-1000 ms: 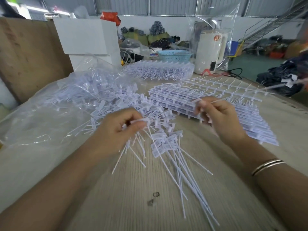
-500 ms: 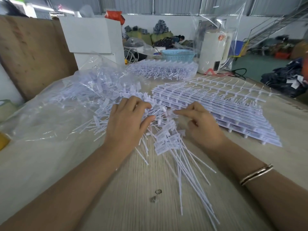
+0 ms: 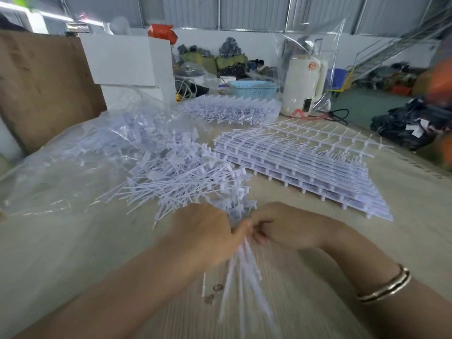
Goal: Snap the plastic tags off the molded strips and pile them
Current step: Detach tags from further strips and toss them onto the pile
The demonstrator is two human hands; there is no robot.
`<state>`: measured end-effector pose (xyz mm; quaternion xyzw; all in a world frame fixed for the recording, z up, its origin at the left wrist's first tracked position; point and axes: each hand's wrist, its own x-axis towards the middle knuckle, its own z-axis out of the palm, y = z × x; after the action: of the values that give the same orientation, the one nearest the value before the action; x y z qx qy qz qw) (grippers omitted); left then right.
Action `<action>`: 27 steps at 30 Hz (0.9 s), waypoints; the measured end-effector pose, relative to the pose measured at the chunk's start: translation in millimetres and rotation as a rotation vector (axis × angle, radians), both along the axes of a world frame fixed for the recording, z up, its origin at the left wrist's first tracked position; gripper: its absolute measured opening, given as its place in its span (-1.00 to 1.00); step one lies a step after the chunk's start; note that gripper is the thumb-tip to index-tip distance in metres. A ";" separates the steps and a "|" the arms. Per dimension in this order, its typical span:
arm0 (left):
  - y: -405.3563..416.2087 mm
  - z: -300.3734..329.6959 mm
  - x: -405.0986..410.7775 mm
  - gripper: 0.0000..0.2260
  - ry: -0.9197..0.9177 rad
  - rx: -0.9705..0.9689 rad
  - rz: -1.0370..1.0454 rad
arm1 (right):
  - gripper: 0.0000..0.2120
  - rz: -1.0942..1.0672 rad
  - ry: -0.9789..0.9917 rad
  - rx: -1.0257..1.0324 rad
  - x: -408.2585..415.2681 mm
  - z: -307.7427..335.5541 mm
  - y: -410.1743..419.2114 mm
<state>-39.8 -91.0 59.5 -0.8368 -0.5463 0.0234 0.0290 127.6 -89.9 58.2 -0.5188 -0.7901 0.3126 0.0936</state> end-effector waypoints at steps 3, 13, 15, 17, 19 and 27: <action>4.2 -4.3 1.4 -0.44 -0.040 -0.059 -0.002 | -0.52 0.072 0.086 -0.038 -5.5 -3.8 -0.7; -10.3 -18.8 3.5 -0.45 -0.073 0.026 0.024 | -0.46 -0.466 0.685 0.335 36.4 -3.7 25.8; -14.9 -26.7 5.7 -0.35 -0.019 0.088 -0.007 | -0.46 -0.531 0.708 0.416 40.9 -7.7 30.7; -18.1 -29.8 3.8 -0.28 -0.015 0.114 -0.106 | -0.46 -0.554 0.699 0.456 42.8 -12.1 34.6; -19.9 -27.4 -3.1 -0.20 -0.092 0.098 -0.255 | -0.47 -0.578 0.703 0.476 45.4 -15.7 38.5; 38.1 48.4 -44.7 -0.30 -0.666 0.281 -0.354 | -0.47 -0.567 0.666 0.518 46.8 -20.2 40.7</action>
<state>-84.5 -52.9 107.8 -0.8677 -0.3712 -0.3292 -0.0319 174.5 -49.2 38.0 -0.5448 -0.5970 0.2172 0.5474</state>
